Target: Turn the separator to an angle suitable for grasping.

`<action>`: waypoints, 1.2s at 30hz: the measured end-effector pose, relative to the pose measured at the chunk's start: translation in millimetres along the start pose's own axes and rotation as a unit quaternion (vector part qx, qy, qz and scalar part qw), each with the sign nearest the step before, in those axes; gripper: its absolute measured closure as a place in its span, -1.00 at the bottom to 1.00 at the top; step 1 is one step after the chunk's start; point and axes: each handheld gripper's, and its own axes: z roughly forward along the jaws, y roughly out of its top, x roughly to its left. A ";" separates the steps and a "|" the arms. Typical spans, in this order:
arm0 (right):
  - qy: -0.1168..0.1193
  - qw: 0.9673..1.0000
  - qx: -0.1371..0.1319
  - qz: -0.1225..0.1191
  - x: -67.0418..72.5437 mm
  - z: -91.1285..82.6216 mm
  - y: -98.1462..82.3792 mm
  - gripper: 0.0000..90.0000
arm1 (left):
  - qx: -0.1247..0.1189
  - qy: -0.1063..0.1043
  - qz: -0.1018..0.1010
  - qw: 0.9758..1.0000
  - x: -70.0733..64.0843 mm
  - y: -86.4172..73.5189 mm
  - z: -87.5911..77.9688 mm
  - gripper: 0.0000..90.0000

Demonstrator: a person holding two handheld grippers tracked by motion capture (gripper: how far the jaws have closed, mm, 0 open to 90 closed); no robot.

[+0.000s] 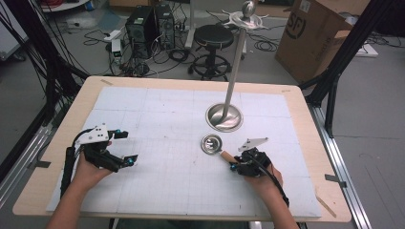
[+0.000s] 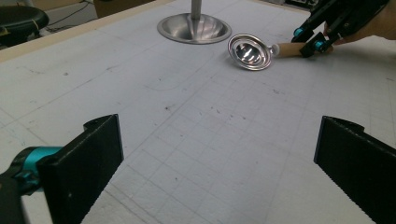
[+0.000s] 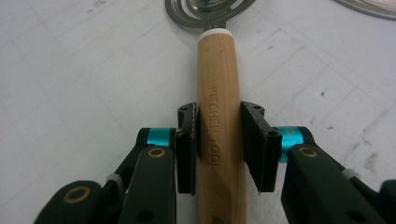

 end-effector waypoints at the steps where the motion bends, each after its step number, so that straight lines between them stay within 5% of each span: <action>1: 0.005 1.000 0.000 0.001 0.0 0.3 0.0 0.51 | 0.002 0.002 0.001 1.000 0.5 -0.4 0.6 -0.96; 15: -0.029 1.000 0.003 -0.011 3.6 2.5 2.0 0.34 | 0.003 0.002 0.000 1.000 1.0 -0.5 0.1 -0.96; 17: -0.020 1.000 0.006 -0.016 3.7 2.7 2.8 0.46 | 0.004 0.003 0.001 1.000 1.0 -0.7 0.6 -0.96; 36: -0.005 0.999 0.021 -0.023 0.9 2.9 8.4 0.49 | -0.002 0.004 -0.001 1.000 0.7 0.8 -2.8 -0.96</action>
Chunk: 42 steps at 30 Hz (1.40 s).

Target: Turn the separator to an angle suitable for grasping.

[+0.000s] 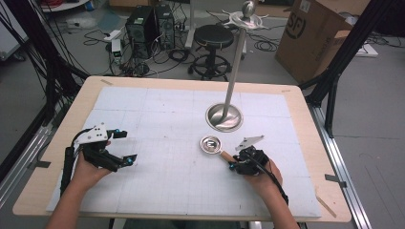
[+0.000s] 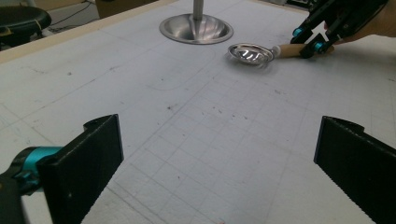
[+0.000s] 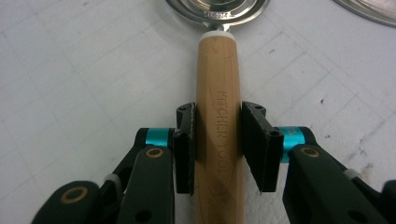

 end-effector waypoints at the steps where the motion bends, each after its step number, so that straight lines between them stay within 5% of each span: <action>1: 0.013 1.000 -0.001 -0.005 1.4 1.1 2.7 0.49 | -0.002 -0.001 -0.001 1.000 -0.1 0.4 -0.7 -0.96; 14: 0.059 0.998 0.001 -0.025 19.7 8.6 24.0 0.49 | -0.010 -0.001 0.000 1.000 0.9 1.3 -4.4 -0.96; 20: 0.061 0.998 0.019 -0.020 21.2 14.1 26.4 0.46 | -0.008 -0.003 0.000 1.000 0.8 1.1 -4.2 -0.96; 30: 0.071 0.996 0.021 -0.046 28.5 19.0 37.0 0.55 | -0.010 -0.002 0.000 1.000 1.1 1.4 -4.5 -0.96; 39: 0.095 0.993 0.018 -0.070 39.4 33.6 55.3 0.55 | -0.013 -0.001 -0.001 1.000 1.6 1.8 -5.5 -0.96; 42: 0.124 0.988 0.017 -0.086 46.6 43.9 66.3 0.55 | -0.016 -0.002 -0.002 1.000 1.9 2.2 -6.9 -0.96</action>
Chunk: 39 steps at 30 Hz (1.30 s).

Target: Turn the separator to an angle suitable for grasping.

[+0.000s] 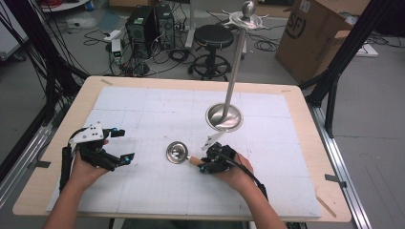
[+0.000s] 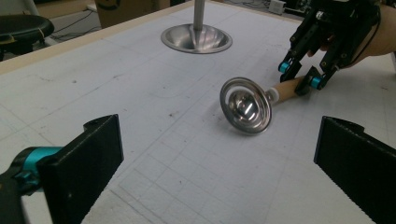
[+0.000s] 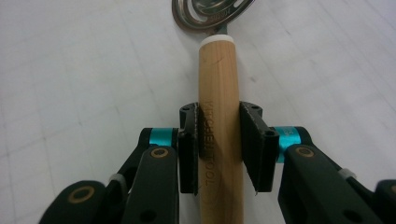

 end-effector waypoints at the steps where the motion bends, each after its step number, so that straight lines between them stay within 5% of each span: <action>1: 0.005 1.000 0.000 -0.005 1.3 3.1 3.7 0.55 | -0.001 0.001 0.001 1.000 0.1 0.3 -0.8 -0.96; 17: 0.056 0.995 0.005 -0.087 22.6 63.9 85.2 0.55 | -0.006 -0.001 0.002 1.000 0.1 1.8 -3.1 -0.96; 22: 0.059 0.994 0.005 -0.094 25.8 74.4 96.6 0.52 | -0.005 -0.001 0.003 1.000 0.7 1.5 -2.8 -0.96; 26: 0.048 0.995 0.002 -0.083 24.4 69.7 94.7 0.41 | -0.005 -0.002 0.002 1.000 1.3 1.4 -2.4 -0.96; 29: 0.038 0.998 -0.026 -0.054 20.0 44.9 89.3 0.30 | -0.003 -0.004 0.004 1.000 0.6 1.4 -1.9 -0.96; 39: -0.008 0.997 -0.076 -0.018 5.6 -22.5 40.1 0.16 | 0.004 -0.004 0.006 1.000 -1.0 1.2 -0.6 -0.96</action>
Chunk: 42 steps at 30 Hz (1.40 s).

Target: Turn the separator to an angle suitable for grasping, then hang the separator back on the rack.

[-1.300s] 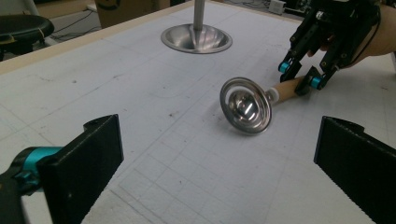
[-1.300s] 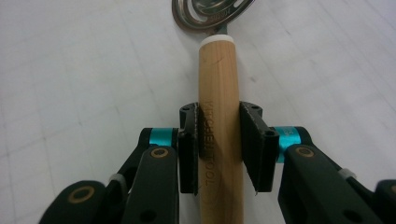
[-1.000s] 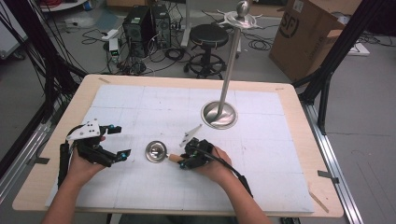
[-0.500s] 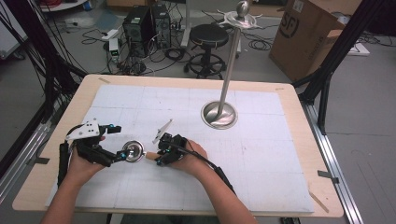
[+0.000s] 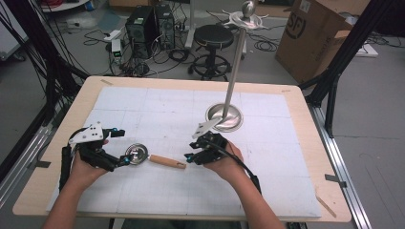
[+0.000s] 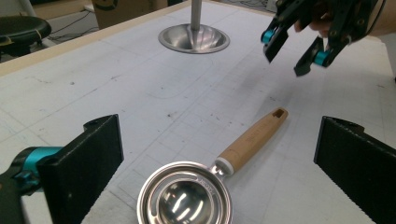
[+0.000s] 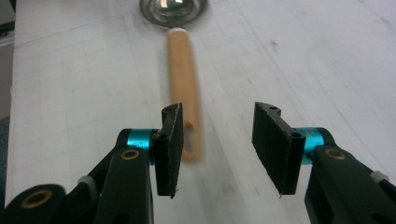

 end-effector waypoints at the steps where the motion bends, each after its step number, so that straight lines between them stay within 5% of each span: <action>1: -0.002 1.000 -0.006 0.002 -1.5 -6.0 -4.7 0.15 | 0.003 -0.001 0.001 1.000 0.0 -0.2 0.5 -0.96; 14: -0.030 0.997 -0.062 0.039 -4.9 -47.8 -51.2 0.02 | 0.006 -0.004 0.001 1.000 -0.4 -0.7 2.4 -0.96; 21: -0.042 0.993 -0.091 0.068 -14.3 -64.5 -71.0 -0.14 | 0.004 -0.006 0.001 1.000 0.1 -0.7 3.5 -0.96; 22: -0.045 0.990 -0.109 0.079 -18.8 -70.3 -75.3 -0.21 | 0.004 -0.007 0.001 1.000 0.0 -0.7 3.6 -0.96; 31: -0.064 0.979 -0.156 0.116 -34.5 -79.7 -86.4 -0.48 | 0.027 -0.012 0.015 0.999 -4.7 -1.2 5.6 -0.96; 42: -0.073 0.976 -0.167 0.120 -37.0 -82.1 -88.2 -0.53 | 0.036 -0.011 0.016 0.999 -3.4 -1.6 6.9 -0.96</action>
